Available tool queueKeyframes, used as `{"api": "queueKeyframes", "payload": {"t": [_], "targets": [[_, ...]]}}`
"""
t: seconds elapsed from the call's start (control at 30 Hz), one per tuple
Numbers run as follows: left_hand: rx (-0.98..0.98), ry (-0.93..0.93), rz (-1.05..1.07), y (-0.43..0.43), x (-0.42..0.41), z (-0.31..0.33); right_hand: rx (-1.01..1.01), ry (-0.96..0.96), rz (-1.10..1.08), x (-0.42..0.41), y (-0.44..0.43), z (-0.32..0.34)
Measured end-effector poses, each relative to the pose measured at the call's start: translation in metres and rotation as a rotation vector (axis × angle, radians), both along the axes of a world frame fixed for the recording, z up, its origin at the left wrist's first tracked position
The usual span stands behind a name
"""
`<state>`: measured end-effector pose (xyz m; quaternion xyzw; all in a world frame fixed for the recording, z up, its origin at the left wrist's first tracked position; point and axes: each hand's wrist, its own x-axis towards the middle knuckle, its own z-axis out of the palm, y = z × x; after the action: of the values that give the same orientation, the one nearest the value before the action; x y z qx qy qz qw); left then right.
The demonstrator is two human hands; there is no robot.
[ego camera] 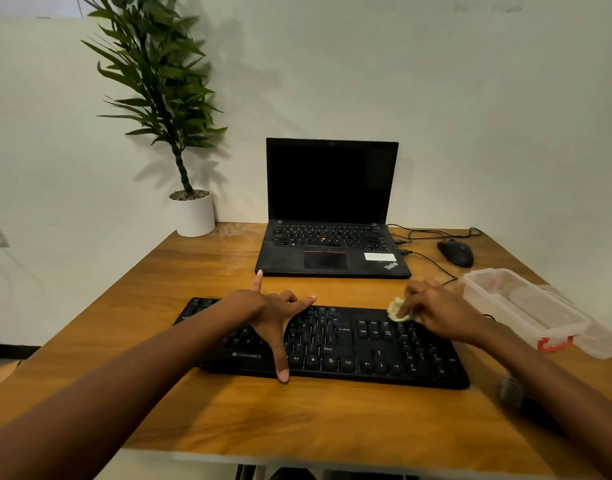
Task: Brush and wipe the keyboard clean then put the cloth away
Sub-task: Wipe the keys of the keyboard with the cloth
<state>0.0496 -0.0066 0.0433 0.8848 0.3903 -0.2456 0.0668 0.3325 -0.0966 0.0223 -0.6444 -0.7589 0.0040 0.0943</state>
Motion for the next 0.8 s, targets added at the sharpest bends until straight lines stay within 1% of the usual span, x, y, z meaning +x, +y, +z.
{"api": "queueKeyframes", "payload": {"t": [0.07, 0.13, 0.23, 0.37, 0.4, 0.43, 0.47, 0.53, 0.57, 0.63, 0.67, 0.7, 0.8], "targets": [[0.004, -0.009, 0.003, -0.001, 0.0, -0.001, -0.017, -0.043, -0.019, 0.002, 0.003, 0.006], [0.006, -0.008, 0.007, -0.002, 0.0, 0.0, 0.002, -0.055, -0.013, -0.017, 0.016, 0.01], [0.013, -0.009, 0.006, -0.003, 0.001, 0.0, 0.013, -0.061, 0.051, -0.041, 0.026, 0.001], [-0.004, 0.005, 0.014, -0.002, -0.001, 0.002, -0.041, -0.135, -0.022, -0.001, 0.005, 0.013], [-0.014, 0.025, 0.014, -0.002, 0.001, 0.004, -0.041, -0.106, -0.054, 0.012, -0.005, 0.017], [-0.026, 0.046, 0.014, -0.003, 0.003, 0.006, -0.016, -0.029, -0.092, 0.022, -0.014, 0.02], [-0.042, 0.051, 0.011, -0.004, 0.007, 0.008, 0.032, 0.099, -0.134, 0.028, -0.023, 0.022], [-0.07, -0.032, -0.032, -0.01, 0.023, 0.008, 0.153, 0.356, -0.204, 0.027, -0.038, 0.025], [-0.068, -0.095, -0.072, -0.015, 0.034, 0.007, 0.175, 0.426, -0.216, 0.021, -0.044, 0.026], [-0.04, -0.174, -0.138, -0.028, 0.056, 0.004, 0.115, 0.46, -0.16, -0.001, -0.049, 0.027], [-0.03, -0.18, -0.155, -0.032, 0.065, 0.0, 0.071, 0.429, -0.105, -0.014, -0.049, 0.027], [-0.02, -0.173, -0.163, -0.034, 0.072, -0.004, 0.036, 0.353, -0.058, -0.026, -0.047, 0.025], [0.012, -0.153, -0.162, -0.033, 0.079, -0.012, -0.015, 0.064, -0.02, -0.054, -0.045, 0.011]]}}
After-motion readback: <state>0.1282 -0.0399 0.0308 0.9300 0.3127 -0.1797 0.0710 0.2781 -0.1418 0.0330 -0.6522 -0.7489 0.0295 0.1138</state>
